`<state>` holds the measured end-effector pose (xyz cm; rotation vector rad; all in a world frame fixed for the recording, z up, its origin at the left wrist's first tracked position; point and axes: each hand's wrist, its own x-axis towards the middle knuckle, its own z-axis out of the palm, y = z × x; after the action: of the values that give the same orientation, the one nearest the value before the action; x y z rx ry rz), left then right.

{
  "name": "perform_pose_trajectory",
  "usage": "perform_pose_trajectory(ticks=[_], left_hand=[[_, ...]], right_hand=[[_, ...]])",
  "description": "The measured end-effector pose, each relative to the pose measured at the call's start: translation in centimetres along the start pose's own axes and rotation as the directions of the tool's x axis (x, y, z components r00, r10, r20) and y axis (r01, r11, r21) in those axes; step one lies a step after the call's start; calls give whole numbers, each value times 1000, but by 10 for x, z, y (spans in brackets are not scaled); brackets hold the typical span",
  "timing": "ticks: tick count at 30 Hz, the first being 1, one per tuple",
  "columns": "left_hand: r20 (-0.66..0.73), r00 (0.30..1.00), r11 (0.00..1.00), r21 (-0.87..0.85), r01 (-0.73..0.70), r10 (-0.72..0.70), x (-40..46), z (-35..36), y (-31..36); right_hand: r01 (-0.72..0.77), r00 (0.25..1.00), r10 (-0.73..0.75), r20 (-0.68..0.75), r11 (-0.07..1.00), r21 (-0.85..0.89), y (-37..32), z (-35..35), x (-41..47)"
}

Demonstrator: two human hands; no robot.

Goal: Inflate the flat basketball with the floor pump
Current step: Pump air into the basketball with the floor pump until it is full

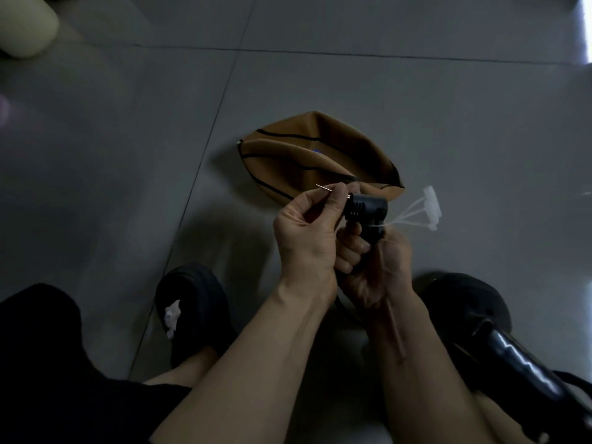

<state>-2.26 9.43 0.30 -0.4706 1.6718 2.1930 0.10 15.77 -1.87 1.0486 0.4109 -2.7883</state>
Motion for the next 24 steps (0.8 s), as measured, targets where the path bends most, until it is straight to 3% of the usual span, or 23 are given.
perform_pose_trajectory(ticks=[4, 9, 14, 19, 24], left_hand=[[-83, 996, 999, 5, 40, -40, -1, 3, -7], [-139, 990, 999, 26, 28, -24, 0, 6, -9], [-81, 996, 994, 102, 50, -42, 3, 1, -11], [-28, 987, 983, 92, 159, -157, 11, -3, -1], [-126, 991, 998, 58, 40, -32, 11, -6, -1]], right_hand=[[21, 996, -19, -84, 1000, 23, 4, 0, -2], [33, 996, -33, -84, 999, 4, 4, 2, -4], [18, 998, -18, -58, 1000, 10, 4, 1, -2], [33, 999, -38, -36, 991, -132, 3, 0, 2], [0, 999, -12, -52, 977, -214, 7, 7, 8]])
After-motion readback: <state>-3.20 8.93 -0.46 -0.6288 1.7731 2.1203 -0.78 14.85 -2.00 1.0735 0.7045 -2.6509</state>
